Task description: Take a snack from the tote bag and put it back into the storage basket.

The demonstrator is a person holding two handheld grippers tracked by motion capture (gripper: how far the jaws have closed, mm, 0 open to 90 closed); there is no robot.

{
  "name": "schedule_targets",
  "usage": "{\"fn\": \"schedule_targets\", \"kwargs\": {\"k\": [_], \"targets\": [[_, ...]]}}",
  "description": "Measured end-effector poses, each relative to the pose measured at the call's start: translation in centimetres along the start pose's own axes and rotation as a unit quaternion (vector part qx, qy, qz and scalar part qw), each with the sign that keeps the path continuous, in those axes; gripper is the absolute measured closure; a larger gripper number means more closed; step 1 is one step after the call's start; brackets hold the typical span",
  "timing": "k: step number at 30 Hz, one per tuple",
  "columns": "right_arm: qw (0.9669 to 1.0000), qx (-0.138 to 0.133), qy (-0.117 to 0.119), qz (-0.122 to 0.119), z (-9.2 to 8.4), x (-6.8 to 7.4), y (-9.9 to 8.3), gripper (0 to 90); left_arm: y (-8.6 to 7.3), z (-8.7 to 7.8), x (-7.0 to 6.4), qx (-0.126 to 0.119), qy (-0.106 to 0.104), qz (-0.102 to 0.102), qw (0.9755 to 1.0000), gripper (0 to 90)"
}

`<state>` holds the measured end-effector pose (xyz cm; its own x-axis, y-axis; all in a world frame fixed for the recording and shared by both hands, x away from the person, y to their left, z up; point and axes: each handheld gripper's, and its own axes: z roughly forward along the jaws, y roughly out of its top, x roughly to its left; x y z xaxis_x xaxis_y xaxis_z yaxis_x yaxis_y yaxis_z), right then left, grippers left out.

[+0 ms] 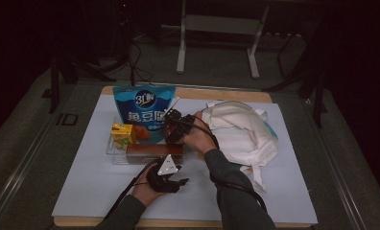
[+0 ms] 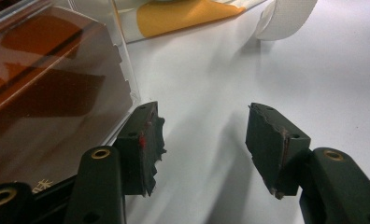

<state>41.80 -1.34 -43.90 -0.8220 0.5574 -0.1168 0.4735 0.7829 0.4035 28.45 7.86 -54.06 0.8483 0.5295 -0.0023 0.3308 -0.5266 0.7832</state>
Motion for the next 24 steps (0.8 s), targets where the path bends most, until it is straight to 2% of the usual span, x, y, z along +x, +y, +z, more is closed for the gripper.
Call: {"fn": "schedule_targets", "kwargs": {"k": [10,15,24], "targets": [[0.9998,0.005,-0.007,-0.018,0.1,0.2,0.0,25.6,0.0,0.0,0.0,0.0,-0.001,-0.001,1.0,44.6],[1.0,-0.002,0.001,-0.006,-0.3,-0.1,-0.1,27.9,0.0,0.0,0.0,0.0,0.0,0.0,1.0,44.6],[0.9999,-0.015,0.002,-0.005,-1.2,-0.4,-0.2,28.3,0.0,0.0,0.0,0.0,0.001,0.0,1.0,44.5]]}}
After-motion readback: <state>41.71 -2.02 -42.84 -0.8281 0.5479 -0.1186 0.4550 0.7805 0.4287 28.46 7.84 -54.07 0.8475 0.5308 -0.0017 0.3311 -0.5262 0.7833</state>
